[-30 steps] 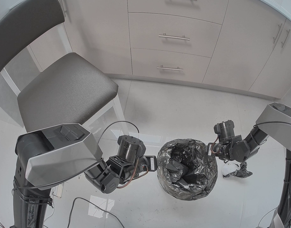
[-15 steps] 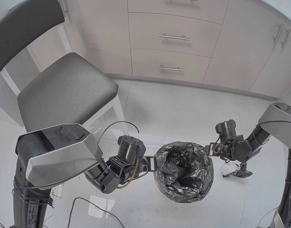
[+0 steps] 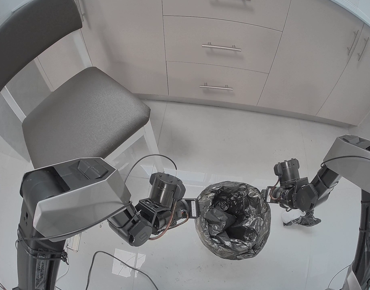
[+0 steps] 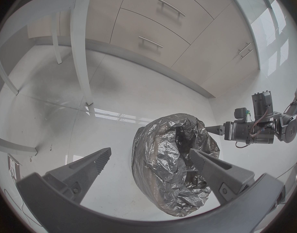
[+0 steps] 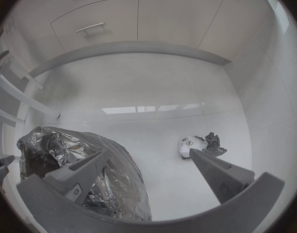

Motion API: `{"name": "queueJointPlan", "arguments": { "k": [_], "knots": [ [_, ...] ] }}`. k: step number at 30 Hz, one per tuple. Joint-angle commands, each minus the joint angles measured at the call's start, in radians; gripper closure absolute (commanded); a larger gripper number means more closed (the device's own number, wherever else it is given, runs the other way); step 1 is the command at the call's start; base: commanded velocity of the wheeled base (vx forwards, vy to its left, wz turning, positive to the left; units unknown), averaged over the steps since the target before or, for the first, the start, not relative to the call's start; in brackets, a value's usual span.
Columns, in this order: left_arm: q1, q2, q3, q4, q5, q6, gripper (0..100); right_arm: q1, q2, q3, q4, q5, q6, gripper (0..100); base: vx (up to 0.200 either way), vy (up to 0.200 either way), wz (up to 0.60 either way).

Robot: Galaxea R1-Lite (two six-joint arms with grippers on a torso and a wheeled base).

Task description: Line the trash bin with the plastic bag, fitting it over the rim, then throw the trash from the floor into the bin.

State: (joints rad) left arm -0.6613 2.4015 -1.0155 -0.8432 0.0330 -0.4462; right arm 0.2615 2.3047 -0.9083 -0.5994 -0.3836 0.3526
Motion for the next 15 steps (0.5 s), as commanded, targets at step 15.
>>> {"name": "queueJointPlan", "arguments": {
  "k": [15],
  "knots": [
    [0.002, 0.001, -0.001, 0.0, 0.001, -0.002, 0, 0.047, -0.24, 0.293, -0.068, 0.055, 0.04, 0, 0.0, 0.0, 0.0]
  ]
}}
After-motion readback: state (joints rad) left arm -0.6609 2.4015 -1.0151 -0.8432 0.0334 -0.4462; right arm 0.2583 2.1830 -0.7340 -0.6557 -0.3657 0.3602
